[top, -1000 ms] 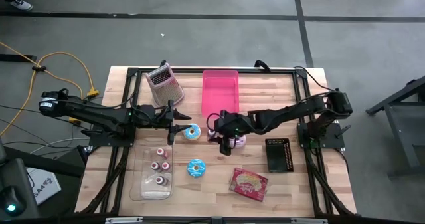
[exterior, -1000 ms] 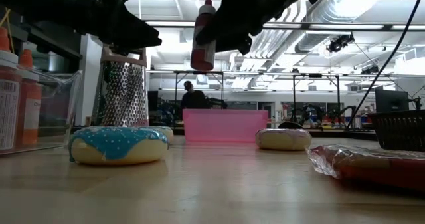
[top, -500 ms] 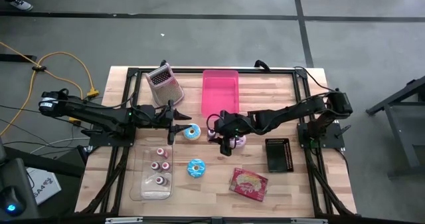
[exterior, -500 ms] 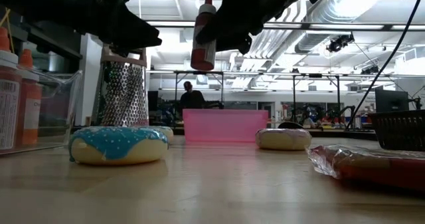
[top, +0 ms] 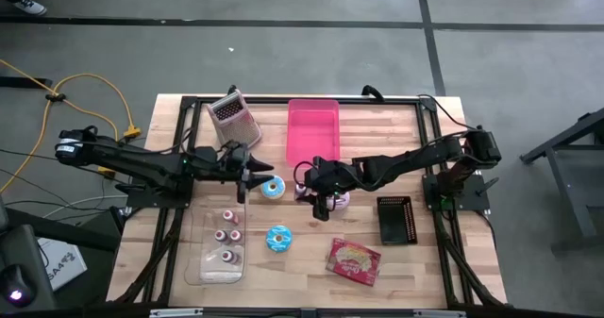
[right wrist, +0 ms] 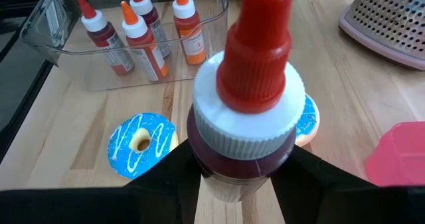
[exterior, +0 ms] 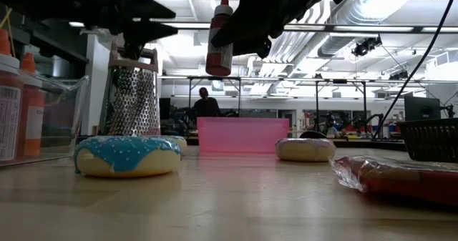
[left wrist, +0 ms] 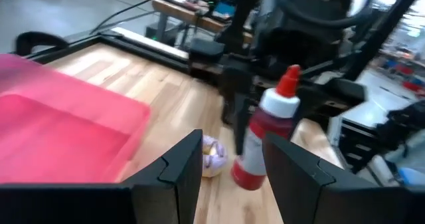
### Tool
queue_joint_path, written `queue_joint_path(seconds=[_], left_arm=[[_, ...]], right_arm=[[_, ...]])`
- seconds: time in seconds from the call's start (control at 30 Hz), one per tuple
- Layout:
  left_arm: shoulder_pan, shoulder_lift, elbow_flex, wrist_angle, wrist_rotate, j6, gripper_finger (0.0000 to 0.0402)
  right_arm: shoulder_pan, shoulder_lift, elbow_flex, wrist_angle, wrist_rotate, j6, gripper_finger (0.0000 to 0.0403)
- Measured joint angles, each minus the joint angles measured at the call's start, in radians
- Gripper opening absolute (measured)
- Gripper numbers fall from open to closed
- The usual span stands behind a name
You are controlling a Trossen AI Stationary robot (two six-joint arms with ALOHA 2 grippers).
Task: Pick & Place Food Item
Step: Put the red large food coloring bottle into the transparent bin
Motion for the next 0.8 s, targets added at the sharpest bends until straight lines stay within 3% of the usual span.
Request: queue_joint_path(seconds=[0.13, 0.47, 0.63, 0.8], left_arm=[[0.000, 0.000, 0.040, -0.018, 0.069, 0.034, 0.0152], [-0.010, 0.048, 0.232, -0.315, 0.070, 0.131, 0.0152], [-0.072, 0.156, 0.303, -0.316, 0.069, 0.267, 0.0152], [-0.138, 0.207, 0.331, -0.279, -0.030, 0.502, 0.0152]], right_arm=[[0.000, 0.000, 0.000, 0.000, 0.000, 0.000, 0.0148], [0.000, 0.000, 0.000, 0.000, 0.000, 0.000, 0.0148], [0.000, 0.000, 0.000, 0.000, 0.000, 0.000, 0.0148], [0.000, 0.000, 0.000, -0.004, 0.000, 0.000, 0.0148]])
